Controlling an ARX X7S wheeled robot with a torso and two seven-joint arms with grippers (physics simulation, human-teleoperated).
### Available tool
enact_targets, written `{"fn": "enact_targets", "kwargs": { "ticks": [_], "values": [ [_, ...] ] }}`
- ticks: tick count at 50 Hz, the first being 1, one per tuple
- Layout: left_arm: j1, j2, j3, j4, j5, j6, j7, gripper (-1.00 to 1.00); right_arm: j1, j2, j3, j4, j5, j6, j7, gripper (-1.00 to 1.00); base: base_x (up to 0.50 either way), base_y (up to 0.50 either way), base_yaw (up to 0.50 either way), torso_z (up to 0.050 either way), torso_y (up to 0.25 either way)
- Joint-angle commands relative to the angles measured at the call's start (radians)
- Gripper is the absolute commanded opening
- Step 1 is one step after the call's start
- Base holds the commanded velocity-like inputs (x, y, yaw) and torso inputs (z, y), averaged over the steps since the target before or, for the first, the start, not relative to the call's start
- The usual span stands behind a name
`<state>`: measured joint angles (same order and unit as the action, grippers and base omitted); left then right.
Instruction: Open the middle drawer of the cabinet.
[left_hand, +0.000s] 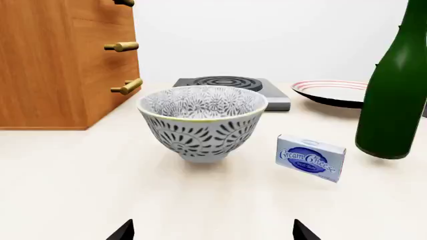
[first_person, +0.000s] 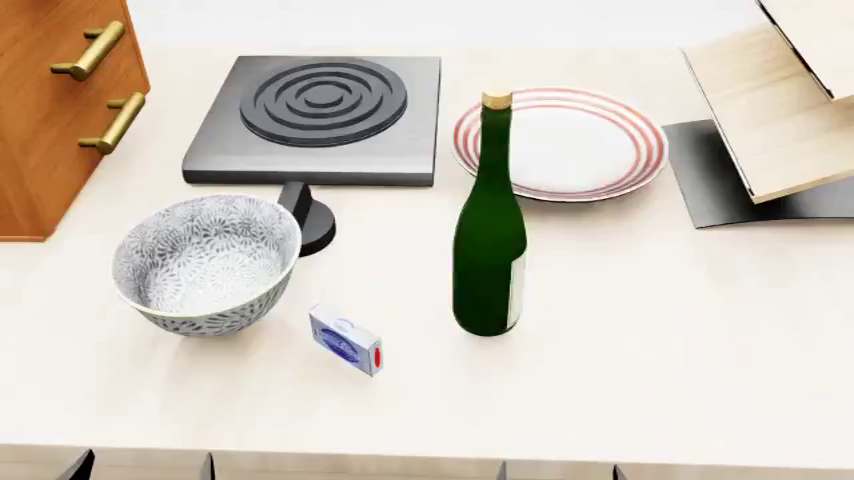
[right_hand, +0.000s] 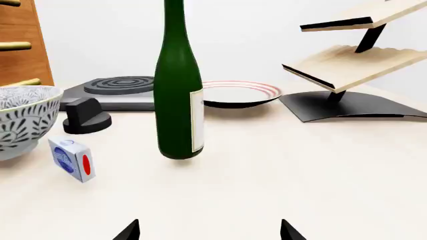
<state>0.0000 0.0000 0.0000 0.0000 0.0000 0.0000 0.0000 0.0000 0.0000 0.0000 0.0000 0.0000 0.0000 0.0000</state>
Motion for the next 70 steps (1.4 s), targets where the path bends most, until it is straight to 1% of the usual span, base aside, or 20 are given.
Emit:
{"fn": "enact_targets", "kwargs": {
  "ticks": [1, 4, 5, 7, 8, 12, 15, 18, 19, 20, 23, 26, 27, 29, 34, 41, 47, 48, 51, 70],
  "values": [
    [0.007, -0.018, 0.020, 0.017, -0.001, 0.005, -0.024, 1.00, -0.007, 0.015, -0.017, -0.023, 0.012, 0.011, 0.027, 1.00, 0.00, 0.00, 0.00, 0.000, 0.000],
    [0.011, -0.032, 0.028, 0.033, -0.004, 0.014, -0.044, 1.00, -0.016, 0.029, -0.033, -0.059, 0.008, 0.025, 0.049, 1.00, 0.00, 0.00, 0.00, 0.000, 0.000],
    [0.020, -0.037, 0.020, 0.079, -0.042, -0.004, -0.029, 1.00, -0.025, 0.033, -0.036, -0.118, 0.004, 0.059, 0.058, 1.00, 0.00, 0.00, 0.00, 0.000, 0.000],
    [0.030, -0.045, 0.018, 0.115, -0.050, 0.011, -0.036, 1.00, -0.034, 0.040, -0.045, -0.168, 0.002, 0.083, 0.066, 1.00, 0.00, 0.00, 0.00, 0.000, 0.000],
    [0.039, -0.052, 0.017, 0.151, -0.039, 0.004, -0.047, 1.00, -0.039, 0.042, -0.046, -0.207, 0.008, 0.108, 0.069, 1.00, 0.00, 0.00, 0.00, 0.000, 0.000],
    [0.061, -0.069, 0.019, 0.217, -0.012, 0.012, -0.074, 1.00, -0.051, 0.055, -0.062, -0.271, -0.001, 0.129, 0.083, 1.00, 0.00, 0.00, 0.00, 0.000, 0.000],
    [0.089, -0.083, 0.020, 0.296, 0.020, 0.019, -0.095, 1.00, -0.066, 0.070, -0.078, -0.331, -0.048, 0.133, 0.109, 1.00, 0.00, 0.00, 0.00, 0.000, 0.000],
    [0.115, -0.093, 0.025, 0.367, 0.042, 0.021, -0.107, 1.00, -0.081, 0.074, -0.073, -0.405, -0.038, 0.155, 0.117, 1.00, 0.00, 0.00, 0.00, 0.000, 0.000],
    [0.123, -0.095, 0.027, 0.392, 0.043, 0.016, -0.108, 1.00, -0.086, 0.076, -0.074, -0.389, -0.038, 0.123, 0.121, 1.00, 0.00, 0.00, 0.00, 0.000, 0.000],
    [0.133, -0.097, 0.029, 0.419, 0.052, 0.016, -0.112, 1.00, -0.092, 0.077, -0.073, -0.467, -0.031, 0.176, 0.118, 1.00, 0.00, 0.00, 0.00, 0.000, 0.000],
    [0.147, -0.102, 0.038, 0.457, 0.065, 0.020, -0.119, 1.00, -0.103, 0.083, -0.080, -0.486, -0.033, 0.156, 0.125, 1.00, 0.00, 0.00, 0.00, 0.000, 0.000],
    [0.170, -0.106, 0.040, 0.517, 0.058, 0.017, -0.121, 1.00, -0.107, 0.085, -0.084, -0.625, -0.024, 0.252, 0.123, 1.00, 0.00, 0.00, 0.00, 0.000, 0.000],
    [0.173, -0.107, 0.039, 0.527, 0.055, 0.017, -0.122, 1.00, -0.118, 0.089, -0.090, -0.614, -0.032, 0.218, 0.128, 1.00, 0.00, 0.00, 0.00, 0.000, 0.000],
    [0.179, -0.107, 0.039, 0.540, 0.056, 0.025, -0.130, 1.00, -0.124, 0.092, -0.096, -0.639, -0.035, 0.222, 0.132, 1.00, 0.00, 0.00, 0.00, 0.000, 0.000],
    [0.212, -0.114, 0.033, 0.626, 0.036, 0.017, -0.137, 1.00, -0.139, 0.099, -0.114, -0.789, -0.057, 0.288, 0.141, 1.00, 0.00, 0.00, 0.00, 0.000, 0.000],
    [0.265, -0.121, 0.041, 0.736, 0.055, 0.022, -0.153, 1.00, -0.152, 0.116, -0.119, -0.942, -0.066, 0.336, 0.147, 1.00, 0.00, 0.00, 0.00, 0.000, 0.000],
    [0.296, -0.130, 0.052, 0.788, 0.046, 0.030, -0.158, 1.00, -0.160, 0.127, -0.127, -0.982, -0.079, 0.345, 0.157, 1.00, 0.00, 0.00, 0.00, 0.000, 0.000],
    [0.295, -0.131, 0.054, 0.785, 0.045, 0.031, -0.159, 1.00, -0.143, 0.124, -0.128, -1.010, -0.084, 0.401, 0.155, 1.00, 0.00, 0.00, 0.00, 0.000, 0.000],
    [0.289, -0.132, 0.056, 0.776, 0.040, 0.028, -0.161, 1.00, -0.150, 0.126, -0.116, -0.980, -0.062, 0.377, 0.160, 1.00, 0.00, 0.00, 0.00, 0.000, 0.000],
    [0.292, -0.153, 0.074, 0.778, 0.049, 0.019, -0.187, 1.00, -0.160, 0.148, -0.143, -0.991, -0.073, 0.392, 0.184, 1.00, 0.49, 0.04, 0.00, 0.000, 0.000]
  ]
}}
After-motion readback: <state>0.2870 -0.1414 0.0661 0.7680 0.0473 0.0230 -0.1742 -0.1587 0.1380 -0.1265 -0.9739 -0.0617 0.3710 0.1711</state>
